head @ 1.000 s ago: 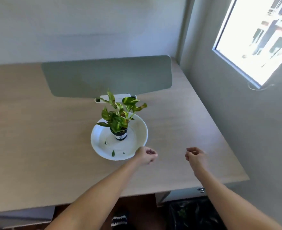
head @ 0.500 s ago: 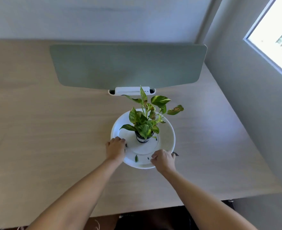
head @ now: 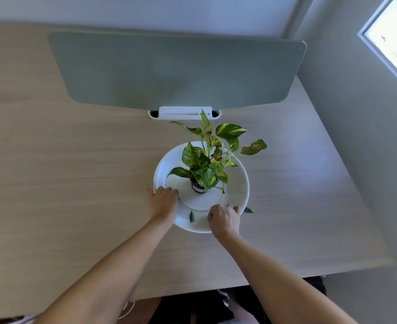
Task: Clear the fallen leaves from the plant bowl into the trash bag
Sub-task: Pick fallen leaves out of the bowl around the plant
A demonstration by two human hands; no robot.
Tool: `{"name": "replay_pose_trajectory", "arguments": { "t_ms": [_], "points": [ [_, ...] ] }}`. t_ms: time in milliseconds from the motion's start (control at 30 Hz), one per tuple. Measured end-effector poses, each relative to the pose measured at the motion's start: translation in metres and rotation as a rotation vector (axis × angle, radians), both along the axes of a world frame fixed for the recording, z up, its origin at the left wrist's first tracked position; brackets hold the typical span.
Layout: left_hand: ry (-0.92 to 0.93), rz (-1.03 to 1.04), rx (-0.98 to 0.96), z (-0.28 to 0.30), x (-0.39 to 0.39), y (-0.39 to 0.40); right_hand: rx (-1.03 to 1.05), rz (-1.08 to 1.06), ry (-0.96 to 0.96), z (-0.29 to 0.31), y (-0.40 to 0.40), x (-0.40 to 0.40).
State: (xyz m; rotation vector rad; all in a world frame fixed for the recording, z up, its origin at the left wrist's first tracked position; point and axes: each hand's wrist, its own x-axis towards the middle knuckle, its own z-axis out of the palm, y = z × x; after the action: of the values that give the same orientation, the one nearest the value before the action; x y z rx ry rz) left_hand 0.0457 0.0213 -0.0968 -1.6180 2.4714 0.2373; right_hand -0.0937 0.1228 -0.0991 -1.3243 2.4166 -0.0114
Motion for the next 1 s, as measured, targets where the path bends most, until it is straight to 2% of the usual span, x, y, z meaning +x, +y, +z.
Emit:
{"name": "replay_pose_trajectory", "arguments": {
  "t_ms": [133,267,400,500,567,633,767,900,1000],
  "points": [
    [-0.056,-0.042,0.036,0.011,-0.003,0.002,-0.021,0.083,-0.083,0.003,-0.001,-0.008],
    [0.094,0.003,0.058,0.010,0.005,0.001,-0.250,0.051,-0.239,0.010,0.008,-0.022],
    [0.365,0.062,0.149,0.009,0.014,0.012,-0.500,-0.119,-0.297,0.023,0.023,-0.052],
    [0.377,0.014,0.226,0.008,0.008,0.029,-0.573,-0.388,-0.356,0.026,0.036,-0.077],
    [0.363,0.014,0.274,0.008,-0.002,0.039,-0.553,-0.527,-0.373,0.024,0.047,-0.089],
    [0.340,0.030,0.293,0.010,-0.010,0.041,-0.463,-0.574,-0.388,0.018,0.055,-0.097],
    [0.286,0.006,0.252,0.007,-0.020,0.042,-0.277,-0.483,-0.390,0.002,0.057,-0.102],
    [0.249,-0.032,0.204,-0.002,-0.019,0.040,-0.226,-0.393,-0.355,0.003,0.044,-0.097],
    [0.294,0.005,0.203,-0.004,-0.018,0.041,-0.197,-0.344,-0.309,0.000,0.039,-0.096]
  ]
}}
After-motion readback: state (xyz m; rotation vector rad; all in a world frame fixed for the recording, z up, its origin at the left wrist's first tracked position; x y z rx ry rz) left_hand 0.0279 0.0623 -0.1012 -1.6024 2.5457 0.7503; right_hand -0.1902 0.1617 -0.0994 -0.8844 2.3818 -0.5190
